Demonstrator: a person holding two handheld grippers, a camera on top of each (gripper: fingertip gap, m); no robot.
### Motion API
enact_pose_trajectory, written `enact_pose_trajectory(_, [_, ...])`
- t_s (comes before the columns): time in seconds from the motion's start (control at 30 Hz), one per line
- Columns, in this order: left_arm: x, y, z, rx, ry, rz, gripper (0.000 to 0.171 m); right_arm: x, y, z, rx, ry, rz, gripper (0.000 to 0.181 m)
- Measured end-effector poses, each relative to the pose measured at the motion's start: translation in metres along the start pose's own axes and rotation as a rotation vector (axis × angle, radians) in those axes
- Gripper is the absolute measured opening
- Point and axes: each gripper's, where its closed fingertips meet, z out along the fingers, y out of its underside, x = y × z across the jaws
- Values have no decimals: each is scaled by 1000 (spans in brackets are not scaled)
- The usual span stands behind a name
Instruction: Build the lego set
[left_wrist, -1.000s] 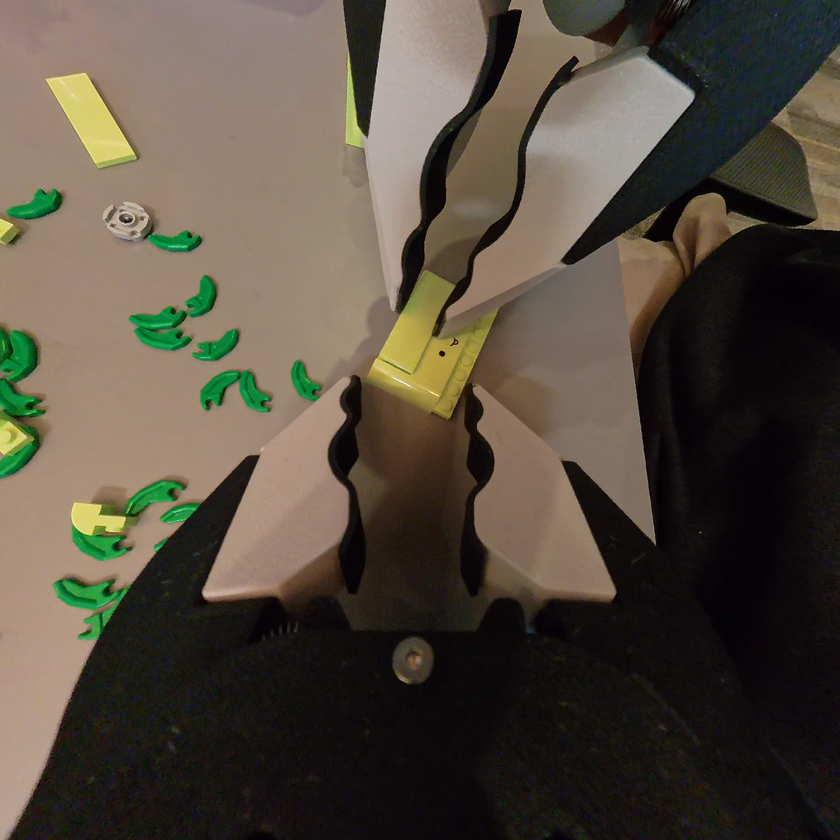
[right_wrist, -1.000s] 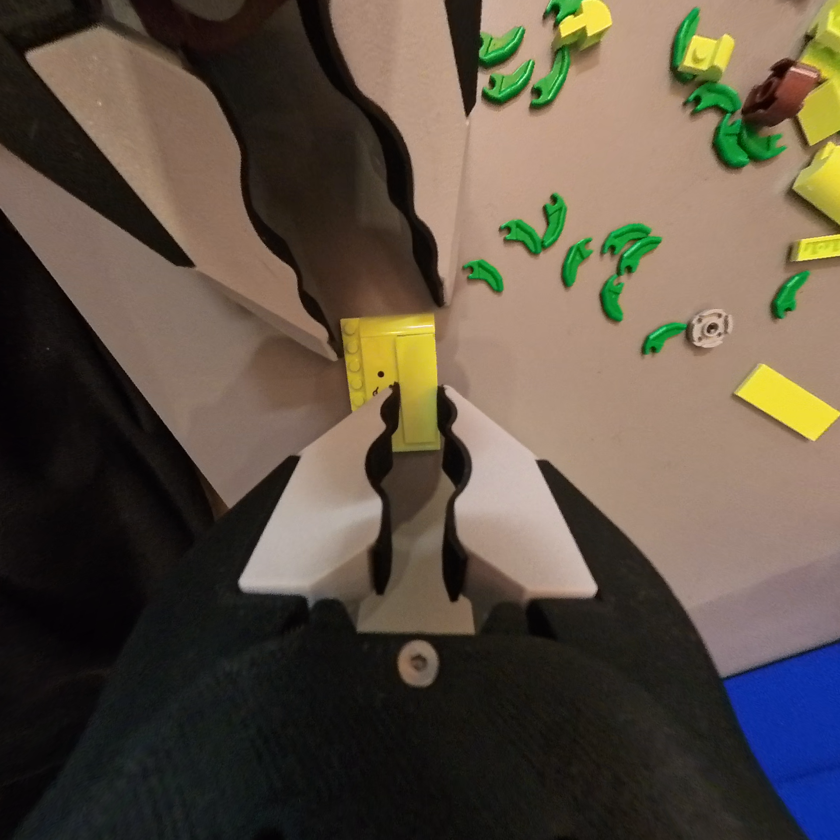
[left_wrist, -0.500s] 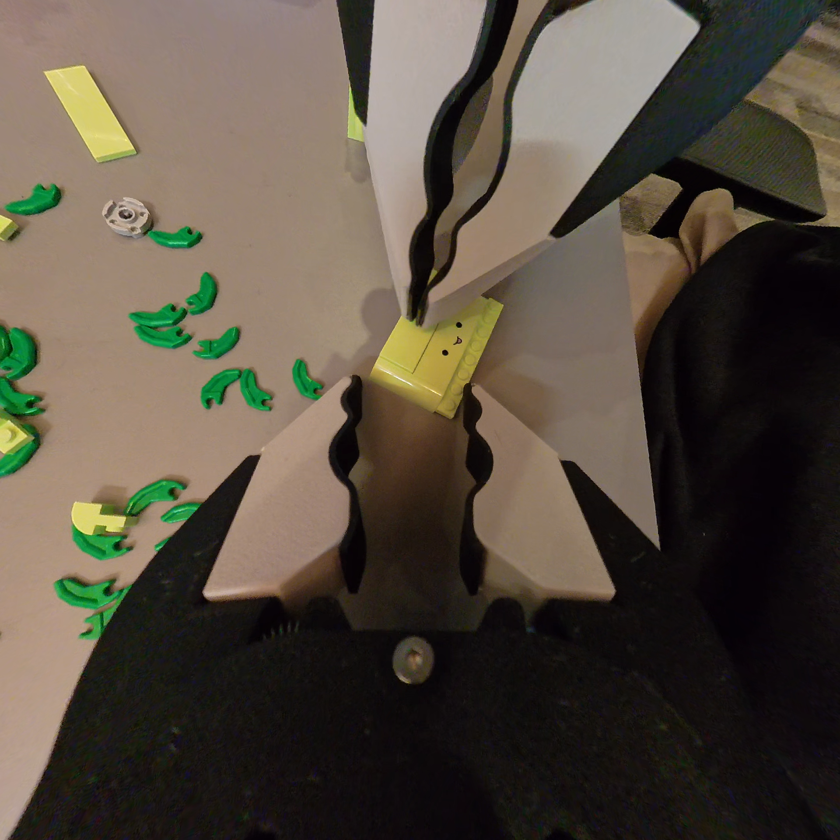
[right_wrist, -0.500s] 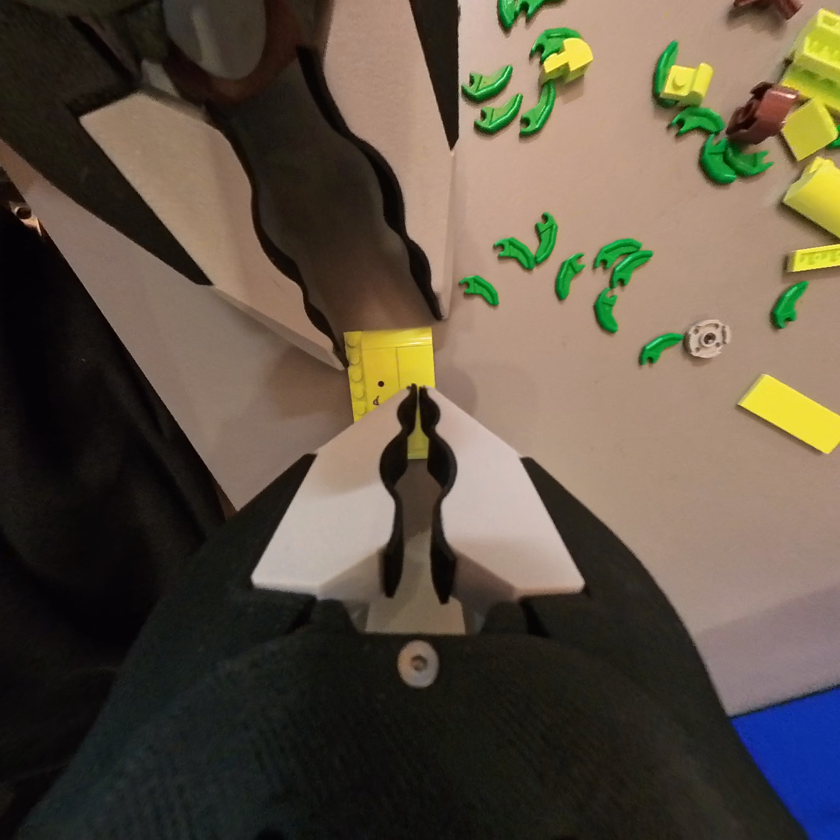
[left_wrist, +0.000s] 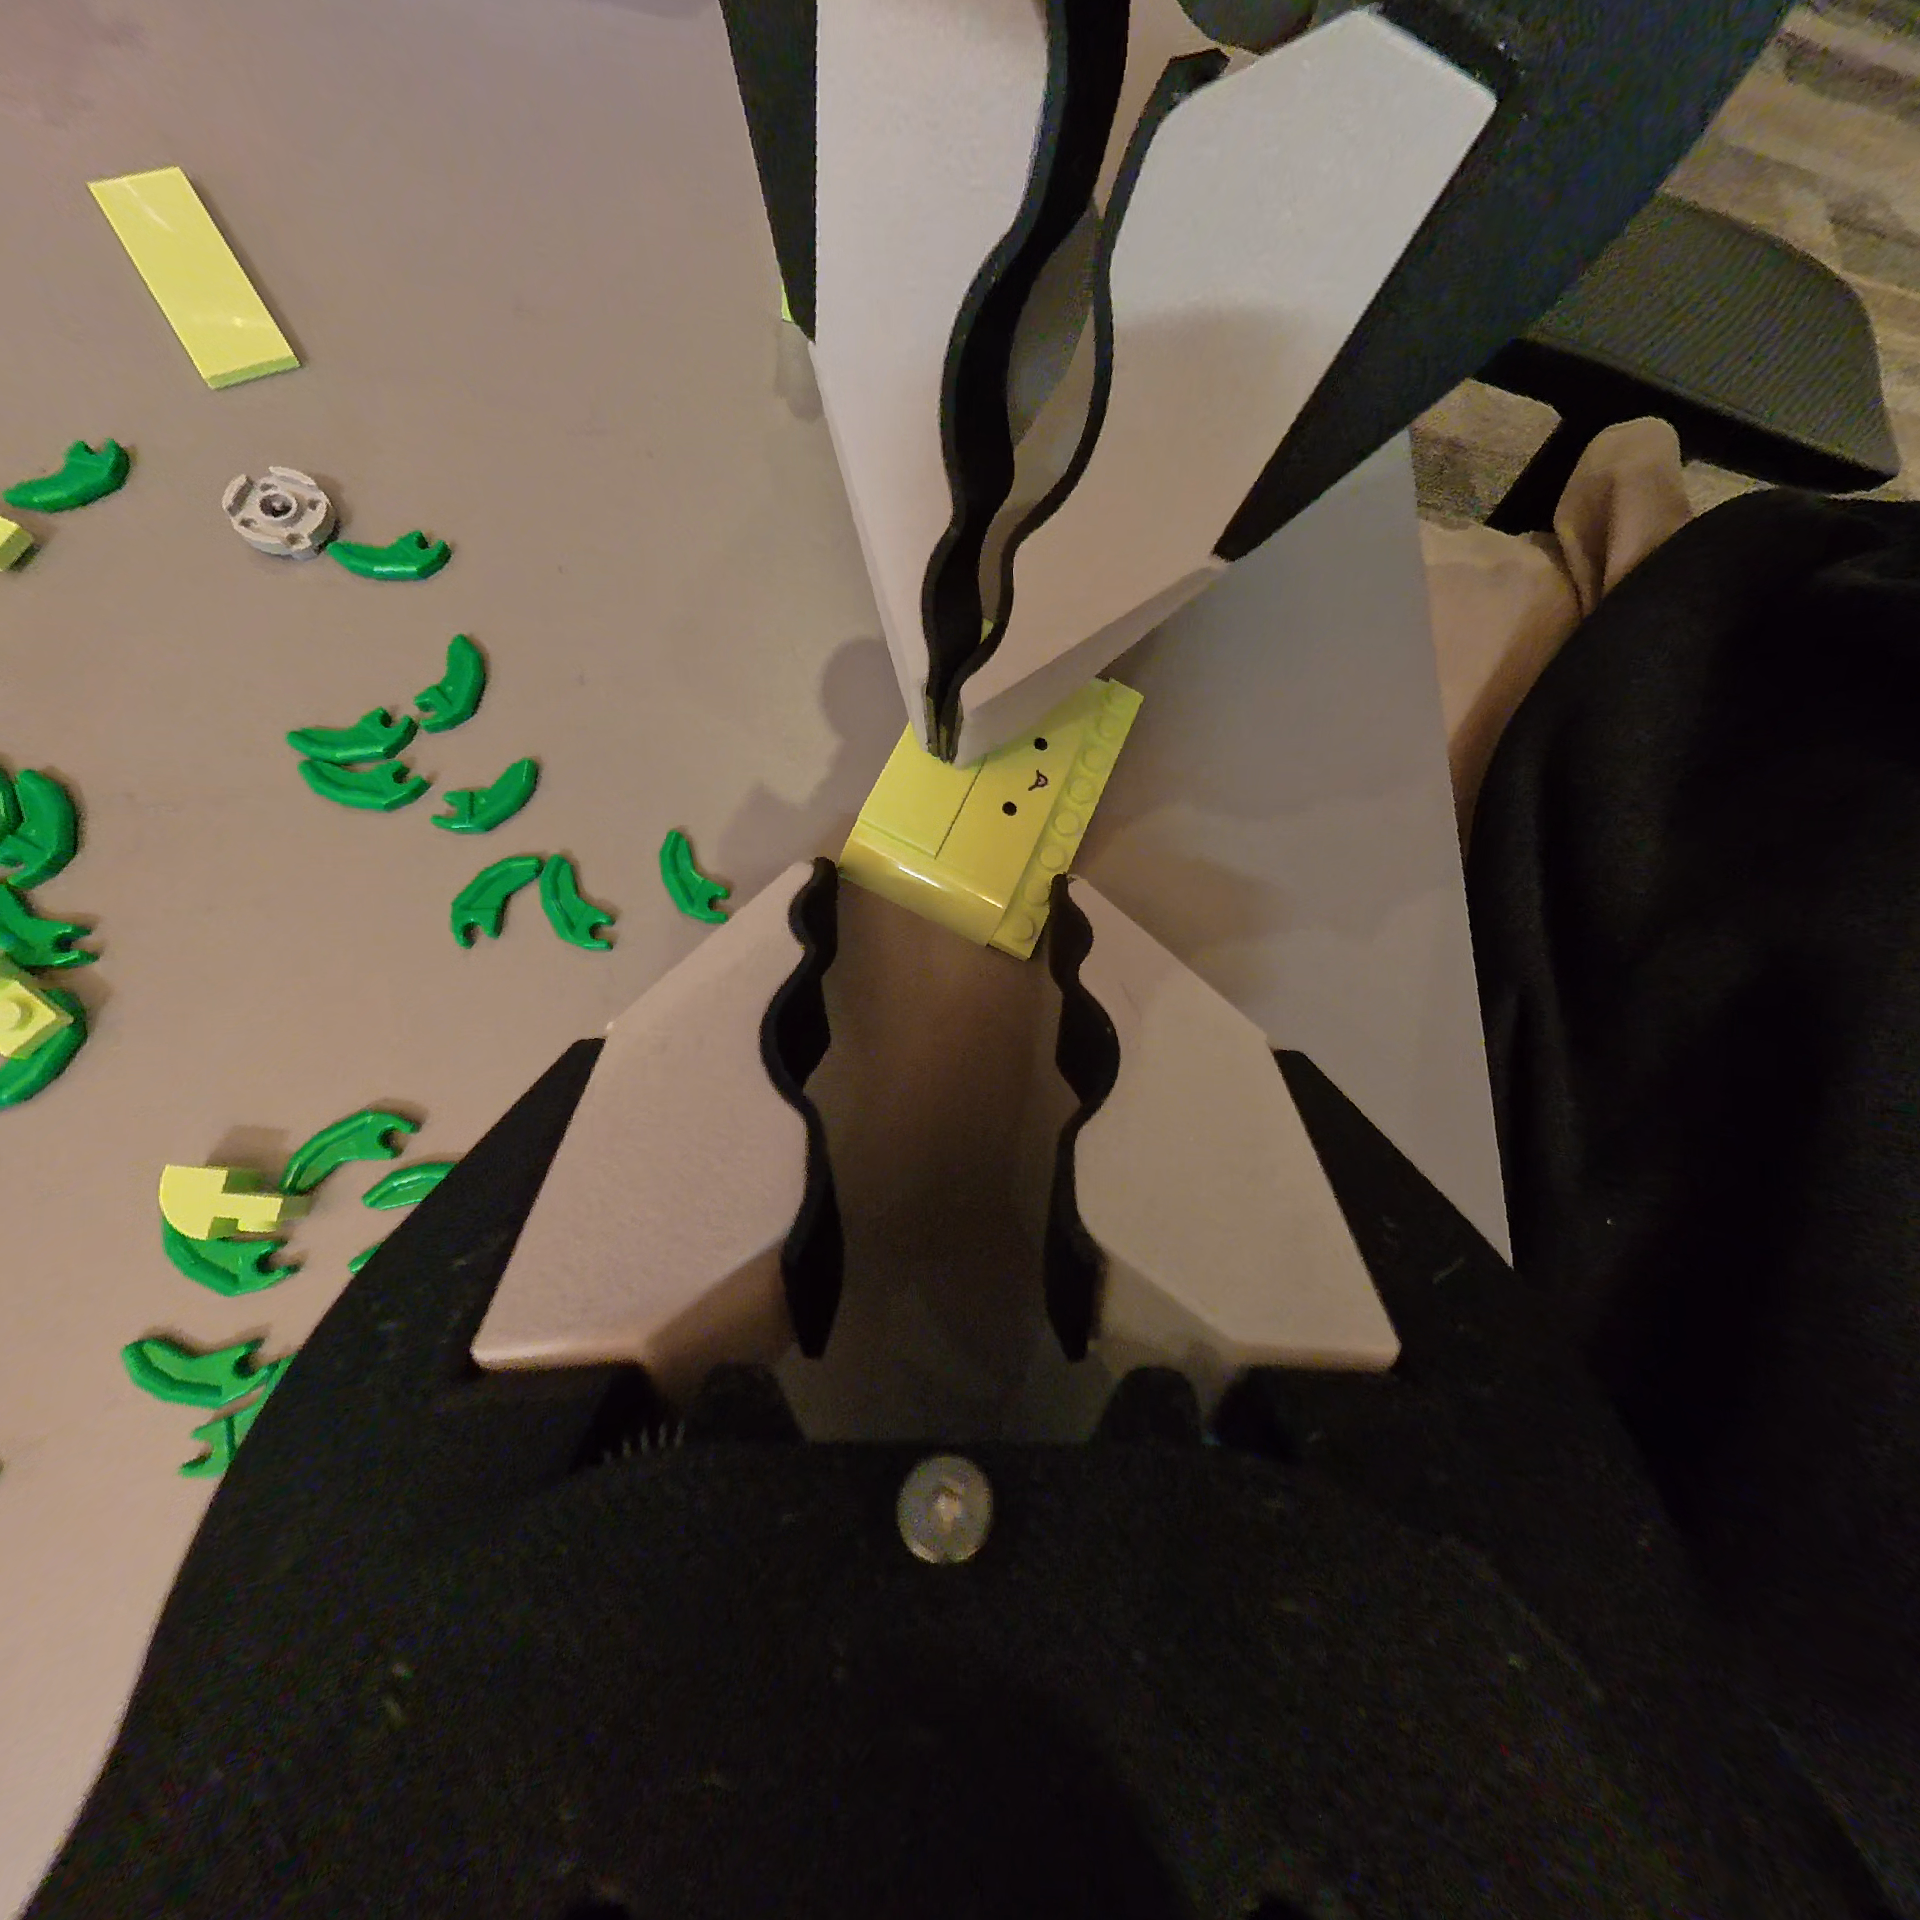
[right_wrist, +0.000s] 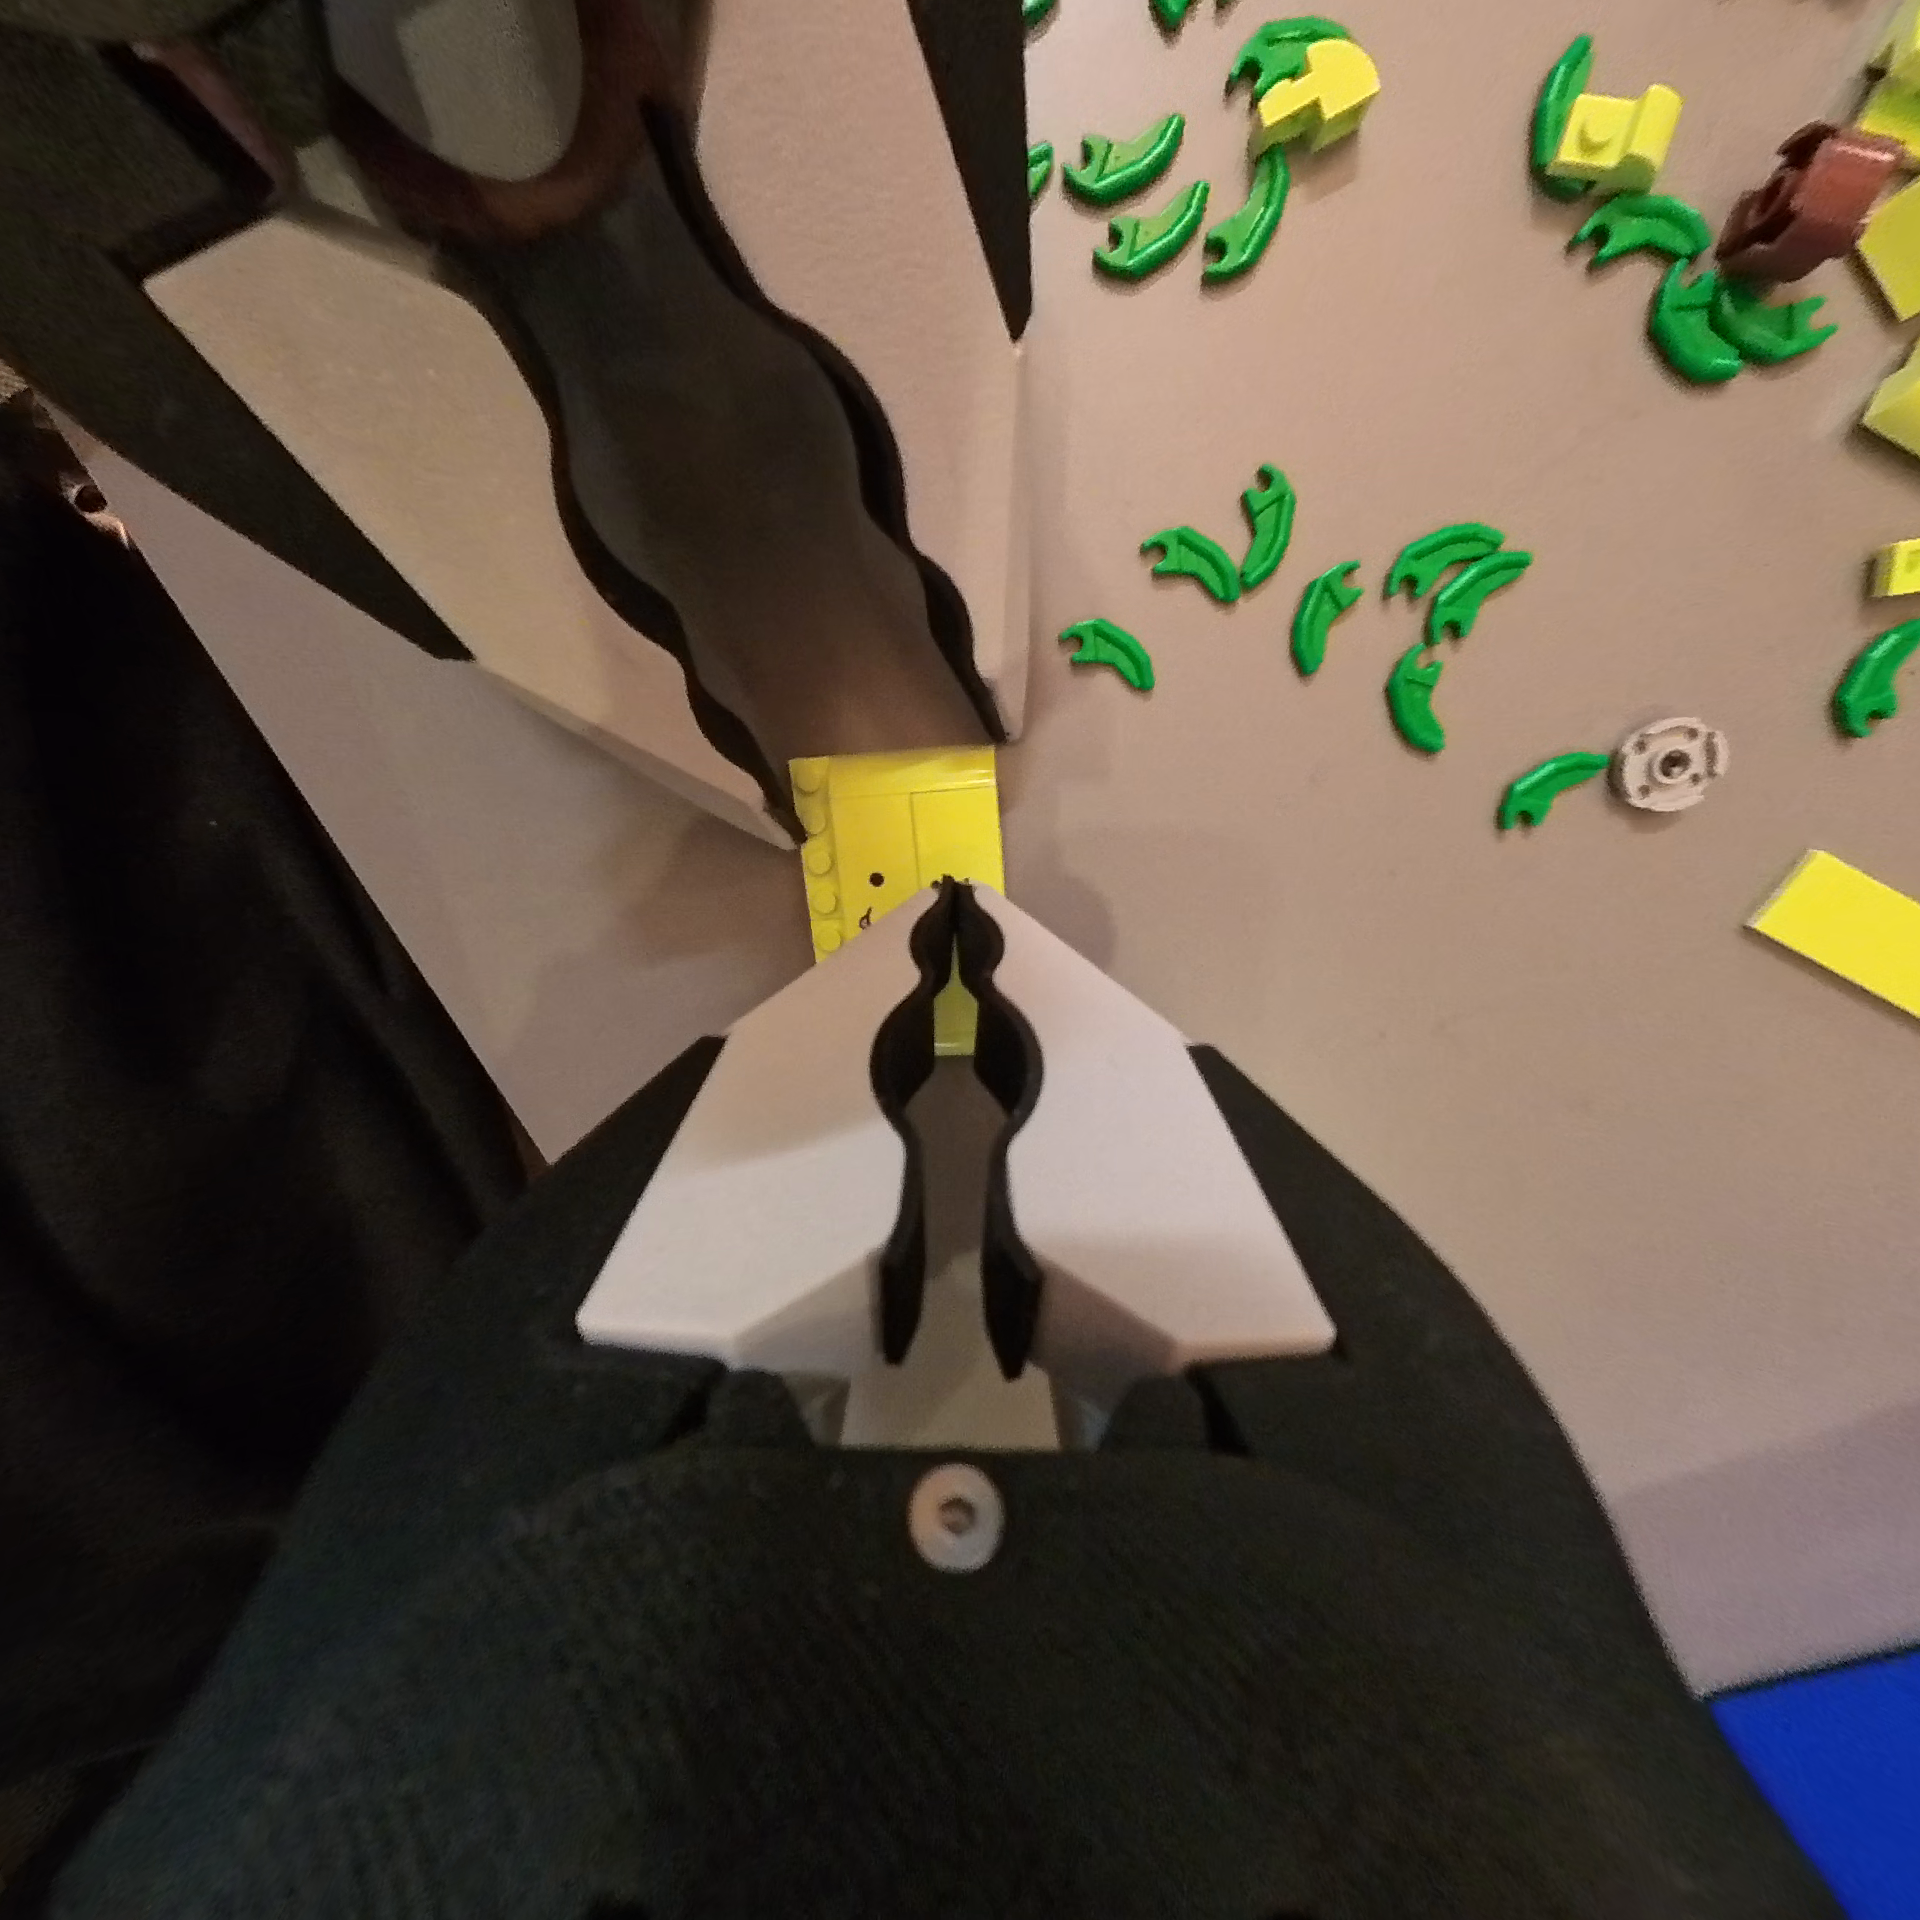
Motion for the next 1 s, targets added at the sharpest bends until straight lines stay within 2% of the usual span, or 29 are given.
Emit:
enact_pose_trajectory(0.3, [0,0,1,-2,2,-2,39,-1,-2,1,14,14,24,0])
enact_pose_trajectory(0.8, [0,0,1,-2,3,-3,39,-1,-1,1,-43,-17,82,0])
enact_pose_trajectory(1.0, [0,0,1,-2,-2,1,39,-1,-5,3,28,22,71,0])
